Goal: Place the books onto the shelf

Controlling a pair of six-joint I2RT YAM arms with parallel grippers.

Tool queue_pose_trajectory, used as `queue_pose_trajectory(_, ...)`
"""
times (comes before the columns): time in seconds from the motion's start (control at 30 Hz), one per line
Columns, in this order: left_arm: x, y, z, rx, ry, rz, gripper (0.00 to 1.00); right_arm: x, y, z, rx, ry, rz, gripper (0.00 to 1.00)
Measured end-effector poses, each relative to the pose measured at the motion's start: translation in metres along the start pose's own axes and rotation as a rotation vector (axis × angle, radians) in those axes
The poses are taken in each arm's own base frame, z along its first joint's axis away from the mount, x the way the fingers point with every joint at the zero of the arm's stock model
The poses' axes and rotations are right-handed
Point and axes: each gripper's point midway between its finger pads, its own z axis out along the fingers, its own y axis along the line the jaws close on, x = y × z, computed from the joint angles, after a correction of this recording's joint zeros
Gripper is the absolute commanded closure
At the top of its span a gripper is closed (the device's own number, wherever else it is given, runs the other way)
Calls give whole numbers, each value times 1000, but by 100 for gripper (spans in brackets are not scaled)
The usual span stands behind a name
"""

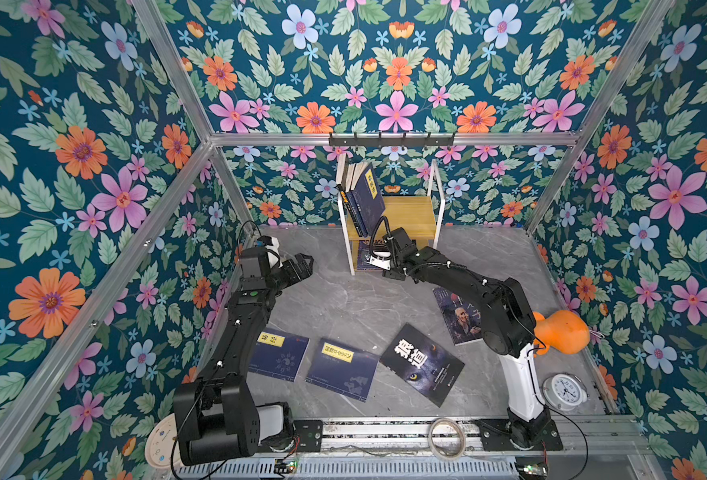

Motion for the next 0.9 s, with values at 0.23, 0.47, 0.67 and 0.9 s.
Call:
queue_pose_trajectory(0.23, 0, 0, 0, 0, -1, 1, 0, 2, 10, 13, -54, 7, -6, 47)
queue_pose_trajectory(0.47, 0, 0, -1, -3, -2, 4, 0, 9, 3, 21, -48, 32, 2, 60)
queue_pose_trajectory(0.67, 1, 0, -1, -4, 0, 3, 0, 16, -1, 26, -34, 55, -7, 65)
queue_pose_trajectory(0.9, 1, 0, -1, -4, 0, 4, 0, 15, -12, 29, -12, 56, -8, 68)
